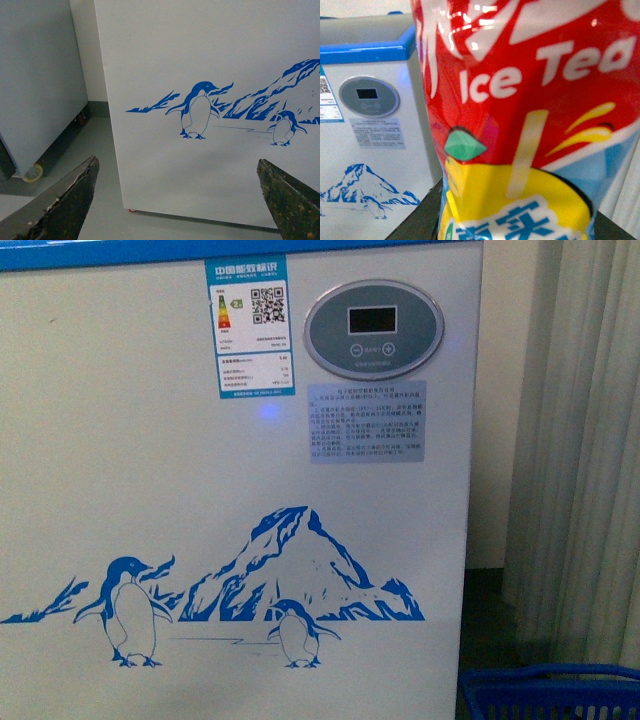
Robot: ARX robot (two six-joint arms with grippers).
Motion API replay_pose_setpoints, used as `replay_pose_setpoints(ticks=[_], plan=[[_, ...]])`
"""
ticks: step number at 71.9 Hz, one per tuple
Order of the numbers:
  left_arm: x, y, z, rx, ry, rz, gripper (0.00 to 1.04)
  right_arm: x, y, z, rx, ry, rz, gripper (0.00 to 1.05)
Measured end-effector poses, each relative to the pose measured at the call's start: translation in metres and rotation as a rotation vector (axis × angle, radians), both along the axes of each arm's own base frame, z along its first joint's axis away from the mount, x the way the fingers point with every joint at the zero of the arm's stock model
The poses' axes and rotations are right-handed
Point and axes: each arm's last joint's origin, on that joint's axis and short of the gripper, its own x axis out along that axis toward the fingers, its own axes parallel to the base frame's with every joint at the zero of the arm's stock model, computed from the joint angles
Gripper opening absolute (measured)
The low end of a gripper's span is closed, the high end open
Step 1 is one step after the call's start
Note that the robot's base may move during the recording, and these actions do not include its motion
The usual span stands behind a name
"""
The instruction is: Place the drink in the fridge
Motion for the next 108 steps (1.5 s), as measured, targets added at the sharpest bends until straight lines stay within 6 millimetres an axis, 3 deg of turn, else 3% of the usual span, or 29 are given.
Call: replay_pose_setpoints(ticks=[92, 96, 101, 108], plan=[[0.0, 0.0, 0.0, 0.0, 0.0, 0.0, 0.97, 0.001, 0.0, 0.0, -0.001, 0.003, 0.0, 0.38], [0.0, 0.0, 0.0, -0.046, 0.084, 0.045, 0.97, 0.001, 0.0, 0.0, -0.001, 0.002, 0.0, 0.38], [0.012, -0.002, -0.002, -0.158, 0.267, 0.083, 0.97, 0.001, 0.0, 0.0, -0.001, 0.002, 0.0, 0.38], [0.033, -0.005, 0.0, -0.163, 0.276, 0.019, 0.97, 0.001, 0.0, 0.0, -0.001, 0.002, 0.001, 0.38]])
